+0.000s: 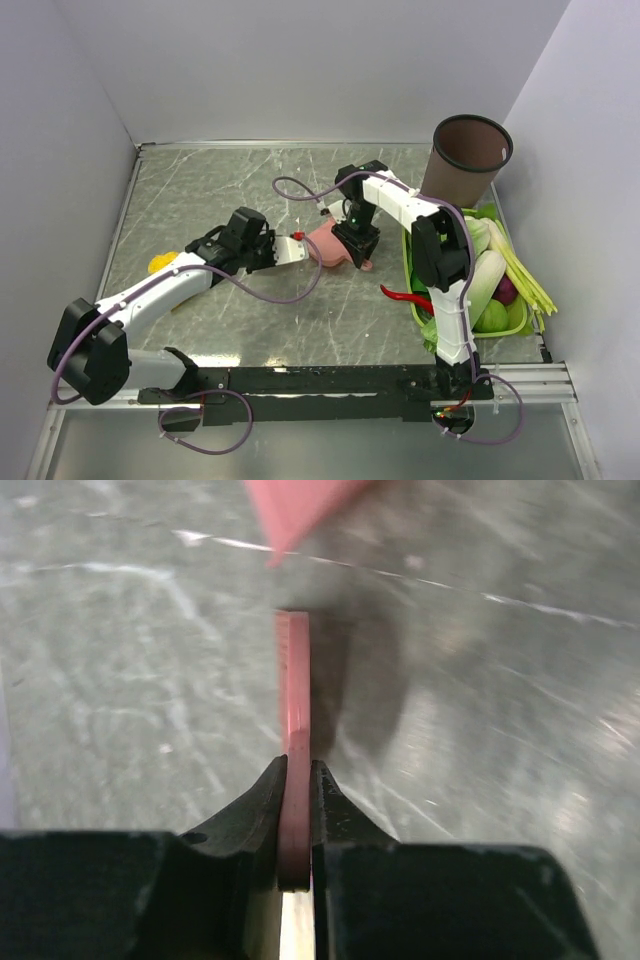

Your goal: Sweep away the paper scraps from the table

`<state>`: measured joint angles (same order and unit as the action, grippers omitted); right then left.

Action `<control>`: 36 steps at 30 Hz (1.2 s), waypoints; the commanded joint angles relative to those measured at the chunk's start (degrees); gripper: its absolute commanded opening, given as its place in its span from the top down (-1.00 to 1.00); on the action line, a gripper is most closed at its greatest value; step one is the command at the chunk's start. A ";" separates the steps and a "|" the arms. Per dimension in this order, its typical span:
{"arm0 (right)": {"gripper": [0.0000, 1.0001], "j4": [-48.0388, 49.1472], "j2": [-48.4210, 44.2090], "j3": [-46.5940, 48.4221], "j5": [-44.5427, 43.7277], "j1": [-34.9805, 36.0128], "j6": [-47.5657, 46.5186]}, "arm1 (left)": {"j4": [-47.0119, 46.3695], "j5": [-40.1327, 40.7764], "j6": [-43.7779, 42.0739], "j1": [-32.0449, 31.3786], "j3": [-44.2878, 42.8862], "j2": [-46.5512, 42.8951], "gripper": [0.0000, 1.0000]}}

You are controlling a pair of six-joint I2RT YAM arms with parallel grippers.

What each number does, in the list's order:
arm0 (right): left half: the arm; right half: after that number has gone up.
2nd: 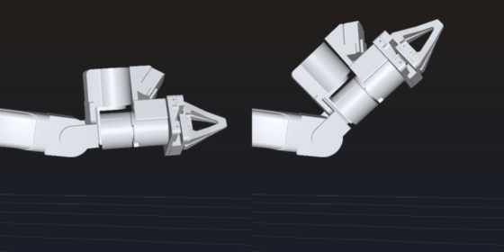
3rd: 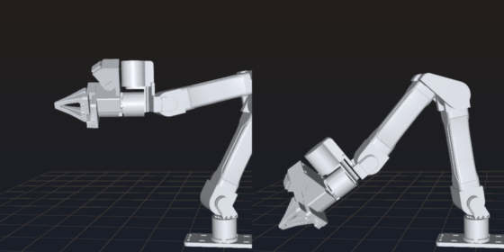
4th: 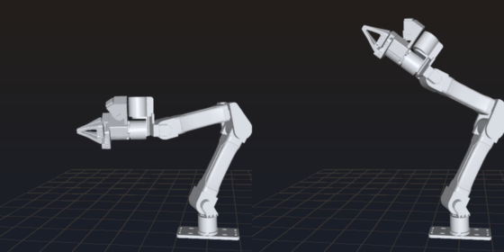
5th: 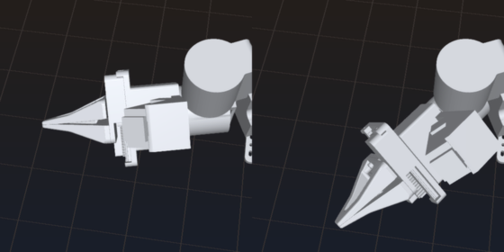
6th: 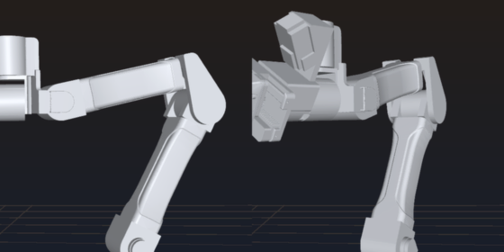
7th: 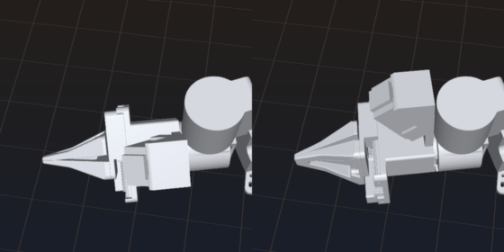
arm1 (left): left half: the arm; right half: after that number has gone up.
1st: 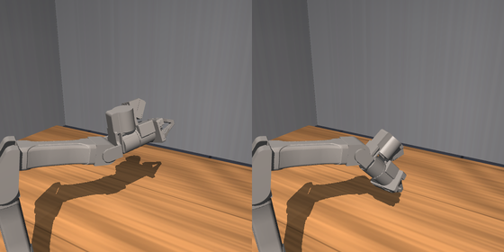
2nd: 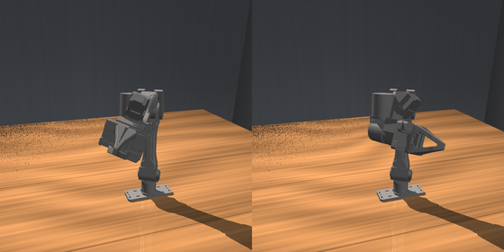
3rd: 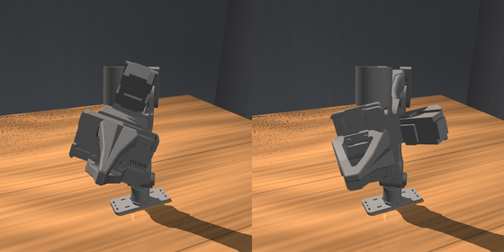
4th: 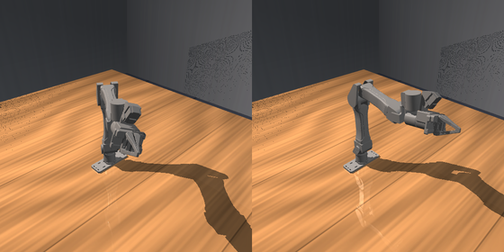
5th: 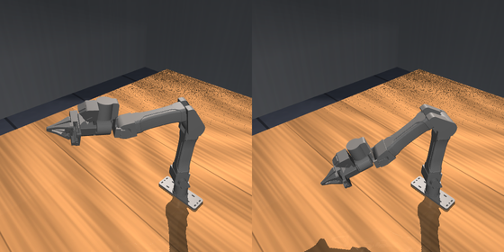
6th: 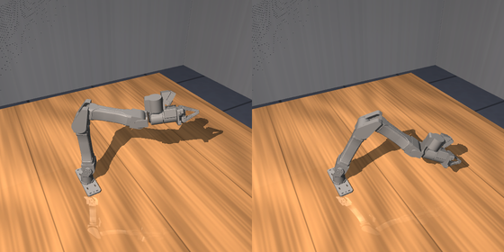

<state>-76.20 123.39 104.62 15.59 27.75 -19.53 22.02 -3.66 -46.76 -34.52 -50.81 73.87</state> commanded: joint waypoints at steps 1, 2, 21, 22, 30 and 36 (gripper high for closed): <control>1.00 0.27 0.71 0.06 -1.88 -0.06 -1.56 | 10.58 -9.96 -1.24 -0.89 -2.28 1.27 0.65; 0.99 0.27 0.80 -0.03 -2.14 -0.06 -2.09 | 11.11 -11.18 -0.53 -0.98 -2.63 1.80 0.62; -1.00 14.14 -20.73 -3.90 4.98 -2.87 1.05 | 18.23 -13.83 15.20 0.94 -16.33 1.46 -0.93; -1.00 17.55 -22.30 -3.72 -1.12 -2.96 4.20 | 18.23 -13.31 16.60 1.64 -16.86 1.28 -0.93; -1.00 20.30 -28.02 5.15 -13.92 -3.93 12.41 | 14.38 -11.72 24.33 11.66 -19.77 -2.85 -0.93; -1.00 23.55 -30.31 12.62 -15.51 -7.88 12.49 | 7.43 -2.51 36.01 21.49 -22.58 -5.66 -0.93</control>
<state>-57.34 96.55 111.13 3.49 22.76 -9.37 36.40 -12.88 -20.91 -19.09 -69.52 71.09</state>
